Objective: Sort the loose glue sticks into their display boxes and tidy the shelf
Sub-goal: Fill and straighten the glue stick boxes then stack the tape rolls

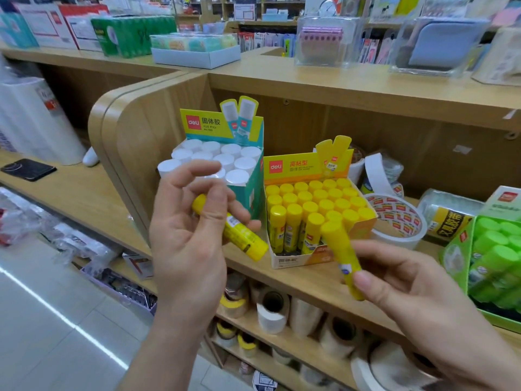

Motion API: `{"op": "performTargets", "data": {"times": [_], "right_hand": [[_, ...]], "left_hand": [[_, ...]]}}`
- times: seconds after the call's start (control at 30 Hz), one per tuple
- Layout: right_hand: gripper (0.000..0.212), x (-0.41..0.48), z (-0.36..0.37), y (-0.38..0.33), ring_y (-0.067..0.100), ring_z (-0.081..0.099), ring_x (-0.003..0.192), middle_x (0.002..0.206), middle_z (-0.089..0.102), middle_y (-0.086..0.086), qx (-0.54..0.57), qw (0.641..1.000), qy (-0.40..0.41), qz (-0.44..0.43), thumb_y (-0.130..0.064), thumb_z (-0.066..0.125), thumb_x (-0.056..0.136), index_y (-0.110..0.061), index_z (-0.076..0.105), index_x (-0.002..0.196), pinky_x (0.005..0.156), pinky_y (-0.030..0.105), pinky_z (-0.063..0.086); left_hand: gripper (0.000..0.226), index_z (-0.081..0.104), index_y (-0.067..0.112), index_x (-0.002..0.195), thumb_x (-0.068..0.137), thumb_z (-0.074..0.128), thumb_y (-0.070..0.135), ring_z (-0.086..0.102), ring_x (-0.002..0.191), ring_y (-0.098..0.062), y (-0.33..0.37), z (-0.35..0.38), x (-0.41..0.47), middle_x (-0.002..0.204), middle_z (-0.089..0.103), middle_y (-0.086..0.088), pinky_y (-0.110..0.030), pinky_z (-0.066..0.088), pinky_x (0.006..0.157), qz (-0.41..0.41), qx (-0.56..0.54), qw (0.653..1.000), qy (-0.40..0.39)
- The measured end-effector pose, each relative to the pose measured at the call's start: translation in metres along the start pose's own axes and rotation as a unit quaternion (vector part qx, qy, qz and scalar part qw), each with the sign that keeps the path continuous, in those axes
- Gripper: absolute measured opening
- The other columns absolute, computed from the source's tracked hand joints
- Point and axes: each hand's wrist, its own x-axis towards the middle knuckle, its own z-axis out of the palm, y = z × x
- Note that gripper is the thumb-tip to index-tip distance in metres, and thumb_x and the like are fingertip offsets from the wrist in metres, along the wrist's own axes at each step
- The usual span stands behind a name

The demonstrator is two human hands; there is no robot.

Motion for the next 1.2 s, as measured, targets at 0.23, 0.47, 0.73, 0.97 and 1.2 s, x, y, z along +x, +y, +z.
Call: {"op": "performTargets", "data": {"times": [0.23, 0.47, 0.73, 0.97, 1.2], "right_hand": [[0.061, 0.008, 0.000, -0.003, 0.042, 0.068, 0.093, 0.109, 0.067, 0.019, 0.163, 0.986, 0.026, -0.024, -0.032, 0.088, 0.060, -0.017, 0.062, 0.113, 0.071, 0.037, 0.058], [0.067, 0.018, 0.011, -0.009, 0.039, 0.071, 0.084, 0.106, 0.068, 0.020, 0.139, 0.984, 0.060, -0.091, -0.017, 0.083, 0.067, -0.031, 0.053, 0.126, 0.072, 0.041, 0.058], [0.041, 0.033, 0.020, -0.012, 0.011, 0.070, 0.083, 0.092, 0.072, -0.007, -0.181, 0.950, 0.155, -0.203, -0.018, 0.077, 0.077, -0.033, 0.061, 0.112, 0.074, 0.025, 0.057], [0.031, 0.054, 0.024, 0.007, 0.014, 0.062, 0.091, 0.097, 0.070, -0.005, -0.446, 0.831, 0.144, -0.298, -0.022, 0.072, 0.078, -0.015, 0.071, 0.108, 0.083, 0.025, 0.047], [0.022, 0.058, 0.022, 0.017, 0.027, 0.057, 0.090, 0.094, 0.067, 0.000, -0.501, 0.794, 0.148, -0.311, -0.027, 0.068, 0.082, -0.015, 0.076, 0.098, 0.075, 0.046, 0.047]], "left_hand": [[0.024, 0.059, 0.024, 0.106, 0.091, 0.047, 0.011, 0.043, 0.059, -0.017, -0.010, 0.003, -0.010, 0.074, 0.044, -0.001, -0.026, 0.041, 0.052, -0.068, 0.054, 0.990, -0.109], [0.020, 0.065, 0.031, 0.098, 0.079, 0.067, 0.036, 0.043, 0.063, -0.006, -0.006, 0.009, -0.023, 0.076, 0.045, 0.006, -0.016, 0.038, 0.057, -0.106, 0.147, 0.943, -0.280], [0.039, 0.059, 0.028, 0.104, 0.078, 0.045, 0.003, 0.044, 0.070, -0.013, -0.016, -0.007, -0.021, 0.082, 0.048, 0.005, -0.026, 0.039, 0.063, -0.170, 0.150, 0.945, -0.236], [0.056, 0.050, 0.039, 0.111, 0.074, 0.045, -0.002, 0.043, 0.080, -0.011, -0.020, -0.017, -0.019, 0.089, 0.042, 0.008, -0.026, 0.041, 0.069, -0.152, 0.168, 0.942, -0.246], [0.057, 0.057, 0.037, 0.115, 0.076, 0.052, -0.005, 0.049, 0.078, -0.029, -0.024, -0.016, -0.014, 0.082, 0.052, 0.006, -0.030, 0.045, 0.065, -0.152, 0.091, 0.967, -0.185]]}}
